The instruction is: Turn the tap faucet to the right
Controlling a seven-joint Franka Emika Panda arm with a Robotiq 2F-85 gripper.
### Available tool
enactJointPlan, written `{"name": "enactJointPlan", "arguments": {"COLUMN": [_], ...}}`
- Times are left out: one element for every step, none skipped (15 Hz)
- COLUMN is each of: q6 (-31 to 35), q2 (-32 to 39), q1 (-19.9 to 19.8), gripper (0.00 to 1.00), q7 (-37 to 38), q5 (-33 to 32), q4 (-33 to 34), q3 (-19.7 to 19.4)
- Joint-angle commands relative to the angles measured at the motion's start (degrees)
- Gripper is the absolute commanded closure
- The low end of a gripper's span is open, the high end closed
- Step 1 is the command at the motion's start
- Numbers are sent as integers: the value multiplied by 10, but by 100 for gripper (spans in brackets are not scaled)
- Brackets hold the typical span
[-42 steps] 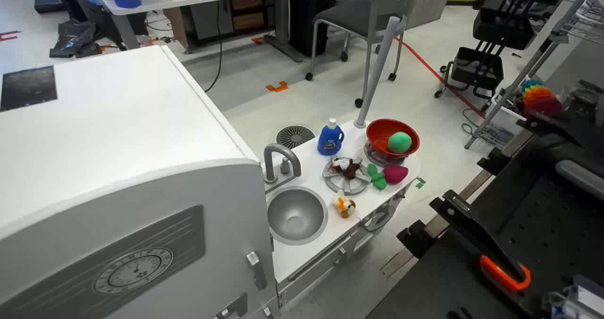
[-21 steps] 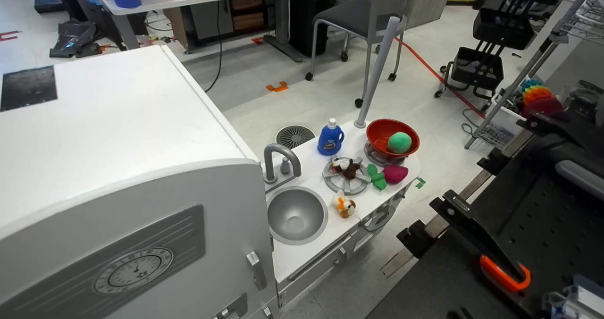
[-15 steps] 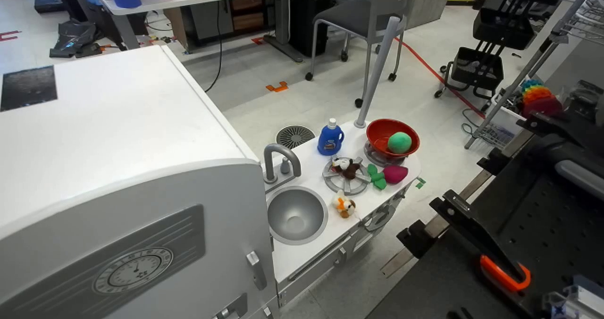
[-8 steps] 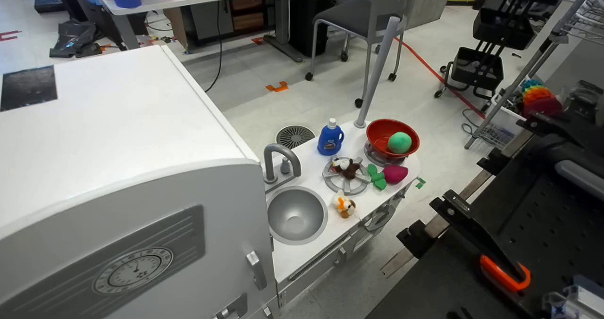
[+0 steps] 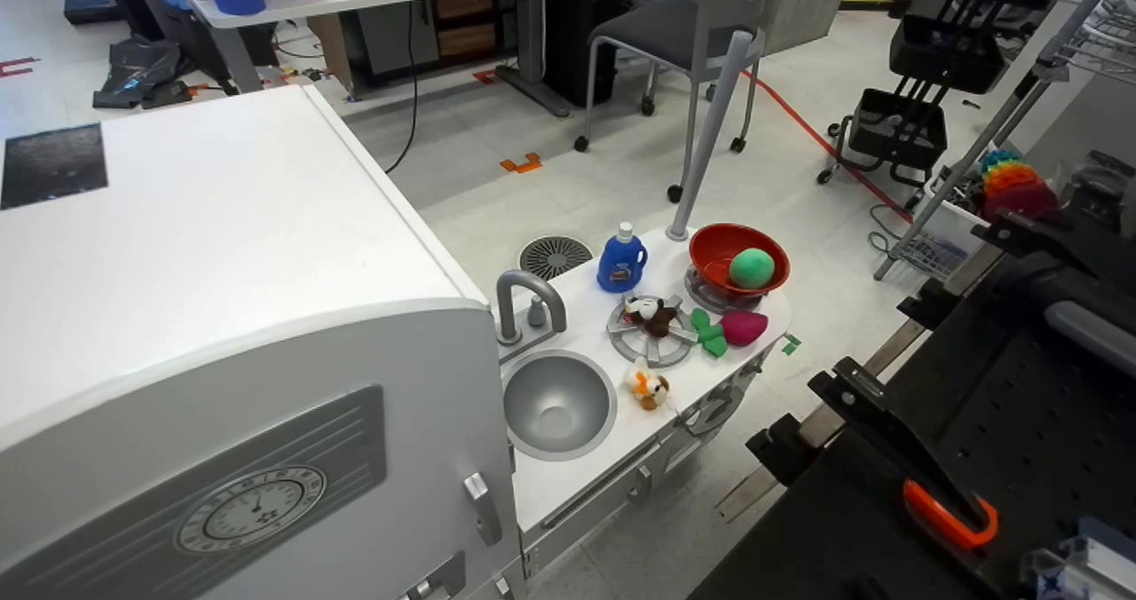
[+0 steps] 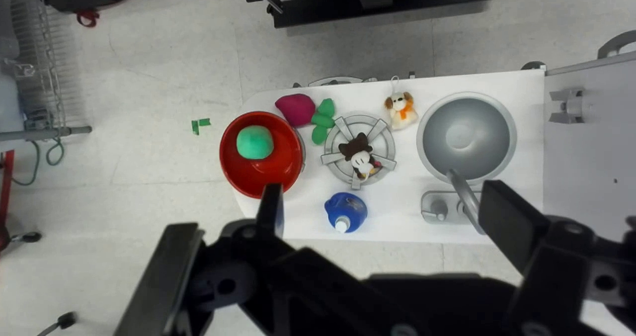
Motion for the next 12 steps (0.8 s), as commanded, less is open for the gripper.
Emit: {"name": "enactJointPlan", "arguments": {"q6": [62, 70, 73, 76, 79, 72, 78, 80, 90, 101, 106, 118], "q2": [130, 163, 195, 227, 253, 277, 297, 315, 331, 348, 363, 382], "q1": [31, 37, 43, 49, 56, 60, 67, 74, 82, 91, 100, 112], "gripper": [0, 0, 0, 0, 0, 0, 0, 0, 0, 0, 0, 0], "q7": [-7, -6, -8, -5, -4, -6, -6, -8, -11, -14, -15, -17], "q5": [2, 6, 10, 12, 12, 15, 12, 8, 3, -4, -10, -21], "q4": [70, 85, 102, 120, 134, 149, 158, 167, 172, 179, 188, 196], "q3": [-40, -49, -57, -65, -73, -77, -83, -87, -89, -93, -97, -104]}}
